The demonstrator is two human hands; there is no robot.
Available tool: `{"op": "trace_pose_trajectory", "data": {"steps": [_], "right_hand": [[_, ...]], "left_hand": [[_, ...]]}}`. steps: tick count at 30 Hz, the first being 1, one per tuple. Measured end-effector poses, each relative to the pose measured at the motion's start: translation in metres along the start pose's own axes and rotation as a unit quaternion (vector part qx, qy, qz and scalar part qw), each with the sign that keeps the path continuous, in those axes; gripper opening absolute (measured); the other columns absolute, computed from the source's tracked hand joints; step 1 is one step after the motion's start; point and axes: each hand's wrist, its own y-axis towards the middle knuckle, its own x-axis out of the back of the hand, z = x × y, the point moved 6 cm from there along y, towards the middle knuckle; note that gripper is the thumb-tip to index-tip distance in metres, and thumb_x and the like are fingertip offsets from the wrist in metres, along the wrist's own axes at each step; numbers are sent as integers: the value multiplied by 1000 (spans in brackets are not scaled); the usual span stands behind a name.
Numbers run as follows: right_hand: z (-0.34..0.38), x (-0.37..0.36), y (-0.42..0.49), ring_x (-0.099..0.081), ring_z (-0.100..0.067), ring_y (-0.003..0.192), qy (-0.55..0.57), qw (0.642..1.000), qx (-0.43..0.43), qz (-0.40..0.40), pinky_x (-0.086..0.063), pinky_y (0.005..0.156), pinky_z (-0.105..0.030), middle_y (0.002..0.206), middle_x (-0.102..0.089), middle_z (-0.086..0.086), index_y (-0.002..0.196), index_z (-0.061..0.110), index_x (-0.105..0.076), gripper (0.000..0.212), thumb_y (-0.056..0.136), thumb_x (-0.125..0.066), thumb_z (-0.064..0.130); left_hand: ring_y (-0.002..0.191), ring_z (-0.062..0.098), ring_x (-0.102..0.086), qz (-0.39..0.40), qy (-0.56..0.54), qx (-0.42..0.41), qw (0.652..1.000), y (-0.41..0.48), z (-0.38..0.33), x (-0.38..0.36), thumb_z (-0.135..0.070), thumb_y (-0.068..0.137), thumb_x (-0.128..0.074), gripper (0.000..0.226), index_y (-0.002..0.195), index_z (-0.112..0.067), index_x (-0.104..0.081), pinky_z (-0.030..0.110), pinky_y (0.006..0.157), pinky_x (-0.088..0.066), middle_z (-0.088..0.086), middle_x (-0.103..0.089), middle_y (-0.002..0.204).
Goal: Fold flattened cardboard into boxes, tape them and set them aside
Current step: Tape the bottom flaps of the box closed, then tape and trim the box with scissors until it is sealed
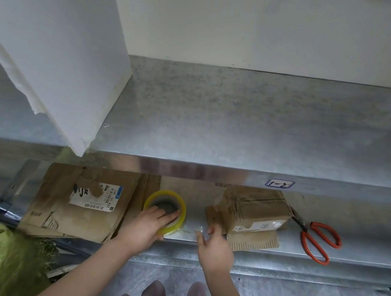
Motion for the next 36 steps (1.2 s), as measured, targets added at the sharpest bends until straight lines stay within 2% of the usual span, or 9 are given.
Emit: {"op": "trace_pose_trajectory", "data": {"steps": [5,8,13,16,19,24,28,32,36], "right_hand": [[5,10,-14,-66,-22,79,-27,997,76,3,-46,60,-31,81,-65,4,105,25,-46,21,100,-38,44],[2,30,-34,-64,-18,78,-9,986,160,-48,-48,60,-30,82,-62,8,98,27,-46,14,99,-41,41],[1,79,-69,-49,-18,118,-57,913,354,-192,-43,95,-35,124,-55,7,113,27,-59,24,93,-47,31],[-3,118,-64,-41,-22,134,-63,888,391,-232,-32,108,-40,137,-50,3,127,23,-58,36,92,-48,27],[-16,150,-37,-42,-27,130,-81,890,374,-249,-32,106,-48,137,-49,-1,129,21,-55,42,90,-46,29],[-49,182,17,-47,-33,130,-114,917,329,-193,-45,101,-52,140,-53,-9,133,20,-54,49,88,-44,34],[-67,193,47,-50,-36,128,-49,941,311,-120,-49,98,-47,143,-50,-12,137,19,-53,56,91,-42,49],[-73,187,65,-40,-20,137,35,960,278,12,-33,103,-22,157,-30,0,149,31,-32,57,97,-49,46],[-85,174,65,-49,-16,130,93,959,266,31,-36,103,-20,146,-48,1,146,26,-39,59,92,-59,40]], "left_hand": [[133,20,-33,-1,0,6,1000,-5,-5,2,-21,85,-65,83,150,-36,-17,35,110,-33,-3,-38,143],[142,22,-20,-39,5,18,999,-10,-15,9,-20,79,-59,78,149,-28,-27,35,117,-19,-1,-31,151],[140,19,-30,-183,-5,33,983,-5,-77,38,-42,89,-37,58,143,-23,-41,34,118,-13,-2,-43,146],[142,18,-29,-233,-36,21,972,14,-126,54,-45,96,-36,53,143,-22,-40,37,118,-20,-3,-41,148],[139,20,-36,-250,-39,10,967,35,-170,59,-44,96,-37,54,142,-17,-44,36,115,-22,1,-46,145],[128,25,-47,-265,-4,96,959,54,-198,63,-45,92,-39,57,136,-11,-50,40,106,-35,8,-53,138],[134,28,-43,-240,-30,161,957,60,-183,46,-47,94,-32,63,141,-6,-42,42,109,-27,11,-47,143],[140,23,-33,-207,-174,222,937,62,-169,24,-53,94,-24,69,151,-13,-24,32,113,-26,6,-28,156],[137,18,-37,-163,-338,224,900,58,-172,1,-50,98,-34,63,153,-31,-8,31,111,-32,-3,-29,155]]}}
